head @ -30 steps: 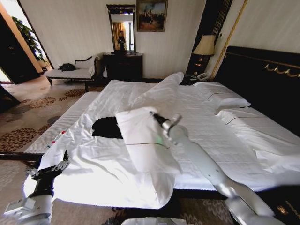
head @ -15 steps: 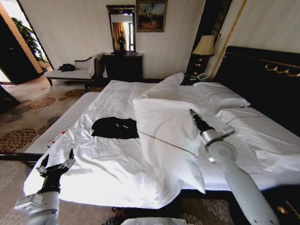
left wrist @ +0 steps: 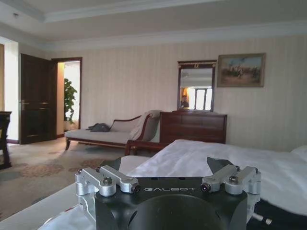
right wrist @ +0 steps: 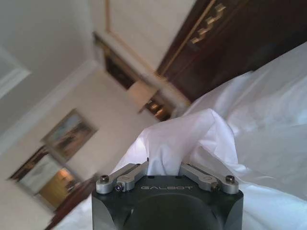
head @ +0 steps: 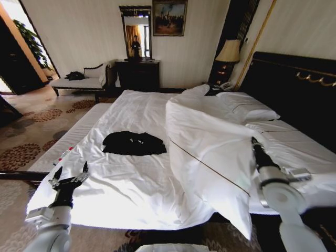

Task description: Fold the clothes on the bed.

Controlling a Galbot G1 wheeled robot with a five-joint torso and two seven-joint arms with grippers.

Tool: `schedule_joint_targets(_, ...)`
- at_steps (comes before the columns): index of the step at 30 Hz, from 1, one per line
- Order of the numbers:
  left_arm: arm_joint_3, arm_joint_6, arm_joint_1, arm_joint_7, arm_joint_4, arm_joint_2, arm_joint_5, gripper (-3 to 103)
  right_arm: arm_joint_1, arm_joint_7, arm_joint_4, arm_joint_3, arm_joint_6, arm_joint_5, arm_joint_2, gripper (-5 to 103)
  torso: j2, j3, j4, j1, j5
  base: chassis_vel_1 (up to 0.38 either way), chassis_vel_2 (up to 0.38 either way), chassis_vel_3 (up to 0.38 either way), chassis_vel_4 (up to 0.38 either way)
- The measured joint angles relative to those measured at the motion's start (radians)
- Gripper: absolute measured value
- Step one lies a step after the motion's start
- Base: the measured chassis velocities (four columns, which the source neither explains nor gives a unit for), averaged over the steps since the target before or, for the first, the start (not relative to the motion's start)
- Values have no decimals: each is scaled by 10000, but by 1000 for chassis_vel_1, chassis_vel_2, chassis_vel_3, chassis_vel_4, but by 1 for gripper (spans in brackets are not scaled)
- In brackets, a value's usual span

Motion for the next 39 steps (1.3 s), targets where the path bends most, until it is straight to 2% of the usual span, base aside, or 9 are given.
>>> schedule_joint_targets(3, 119, -61, -312, 4, 136, 107, -42, 100, -375, 251, 38, 379, 104, 0, 126, 2, 0, 0, -2, 0, -1, 0, 0, 0, 0)
schedule_joint_targets(6, 378, -148, -1000, 24, 383, 87, -73, 100, -856, 876, -19, 1059, 244, 145, 184, 2, 0, 0, -2, 0, 0, 0, 0, 0, 0)
schedule_joint_targets(10, 546, -113, -1234, 26, 469, 147, -111, 100, -1216, 1285, -100, 1639, 245, 243, 157, 2, -1, 1, -1, 1, -1, 0, 0, 0, 0)
schedule_joint_targets(16, 331, -168, -1590, 26, 756, 681, -819, 100, -1998, 1983, 14, 2708, 425, -221, 942, 2, 0, 0, -3, 1, 1, 0, 0, 0, 0)
schedule_joint_targets(20, 239, -163, -1678, 23, 816, 715, -990, 100, -2401, 2352, 196, 3136, 569, -118, 1299, 2, 0, 0, -7, 1, -2, 0, 0, 0, 0)
schedule_joint_targets(22, 202, -176, -1668, 9, 817, 597, -1016, 100, -2651, 2861, 204, 3420, 764, -74, 1473, 2, 0, 0, 2, 0, 0, 0, 0, 0, 0)
schedule_joint_targets(26, 229, -179, -1730, 0, 825, 539, -1024, 100, -2997, 3209, 111, 3709, 1054, -140, 1594, 2, 0, 0, 1, 0, 2, 0, 0, 0, 0)
schedule_joint_targets(34, 234, -165, -1902, -14, 847, 513, -1154, 100, -3512, 4106, -550, 4029, 1766, -1126, 1690, 2, 0, 0, 4, 0, 2, 0, 0, 0, 0)
schedule_joint_targets(39, 185, -162, -1923, -36, 769, 404, -1237, 100, -3563, 4618, -1784, 3909, 2330, -1161, 1833, 2, -1, 1, 9, 3, 0, 0, 0, 0, 0)
